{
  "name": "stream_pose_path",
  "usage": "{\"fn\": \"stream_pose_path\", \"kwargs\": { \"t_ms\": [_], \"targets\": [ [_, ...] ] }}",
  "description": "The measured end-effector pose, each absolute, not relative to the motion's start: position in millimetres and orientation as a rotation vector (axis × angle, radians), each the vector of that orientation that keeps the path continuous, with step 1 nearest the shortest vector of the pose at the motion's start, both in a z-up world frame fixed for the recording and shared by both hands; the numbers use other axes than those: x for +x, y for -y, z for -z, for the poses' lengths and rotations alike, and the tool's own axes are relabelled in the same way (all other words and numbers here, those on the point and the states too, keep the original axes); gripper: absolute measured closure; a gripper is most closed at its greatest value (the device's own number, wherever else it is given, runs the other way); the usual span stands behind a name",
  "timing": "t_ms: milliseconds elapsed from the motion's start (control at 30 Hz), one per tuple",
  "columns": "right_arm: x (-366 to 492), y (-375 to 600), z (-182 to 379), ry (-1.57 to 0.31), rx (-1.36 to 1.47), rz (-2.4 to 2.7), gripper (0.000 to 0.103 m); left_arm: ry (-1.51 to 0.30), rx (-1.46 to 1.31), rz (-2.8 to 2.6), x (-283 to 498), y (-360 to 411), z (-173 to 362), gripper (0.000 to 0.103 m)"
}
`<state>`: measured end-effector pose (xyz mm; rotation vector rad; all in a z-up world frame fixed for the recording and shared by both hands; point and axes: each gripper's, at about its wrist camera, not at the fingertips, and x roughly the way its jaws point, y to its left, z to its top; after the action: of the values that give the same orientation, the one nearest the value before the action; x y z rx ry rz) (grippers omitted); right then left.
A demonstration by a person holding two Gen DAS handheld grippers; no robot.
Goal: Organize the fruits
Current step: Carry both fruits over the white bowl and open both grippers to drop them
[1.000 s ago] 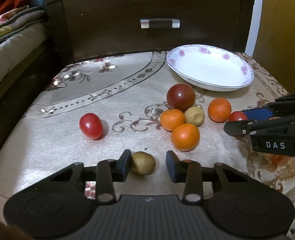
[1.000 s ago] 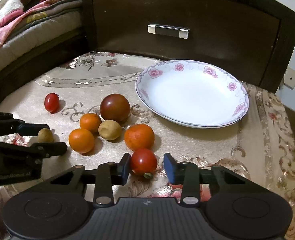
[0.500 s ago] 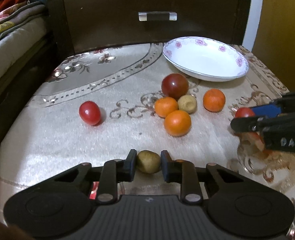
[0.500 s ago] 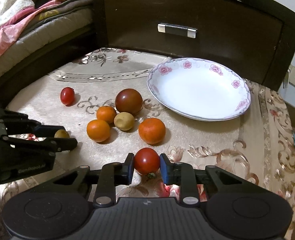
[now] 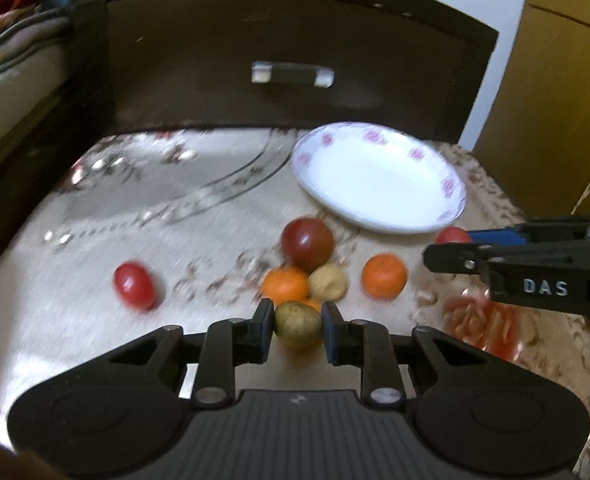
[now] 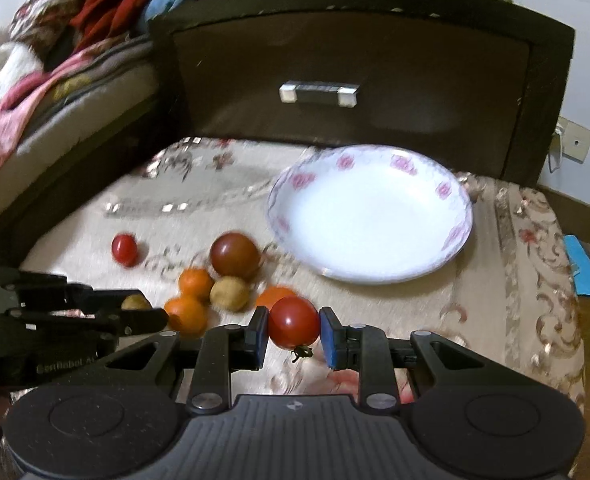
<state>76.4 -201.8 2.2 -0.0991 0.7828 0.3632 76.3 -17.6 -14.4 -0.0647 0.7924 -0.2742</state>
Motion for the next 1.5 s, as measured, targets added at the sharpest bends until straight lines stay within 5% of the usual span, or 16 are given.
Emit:
{"fn": "stream_pose_path", "kwargs": {
  "t_ms": [1500],
  "targets": [
    [159.3, 237.3, 16.0, -0.761, -0.086, -0.297, 0.079, -0.761, 0.006, 0.34, 183.5, 83.1, 20.4, 0.069]
  ]
}}
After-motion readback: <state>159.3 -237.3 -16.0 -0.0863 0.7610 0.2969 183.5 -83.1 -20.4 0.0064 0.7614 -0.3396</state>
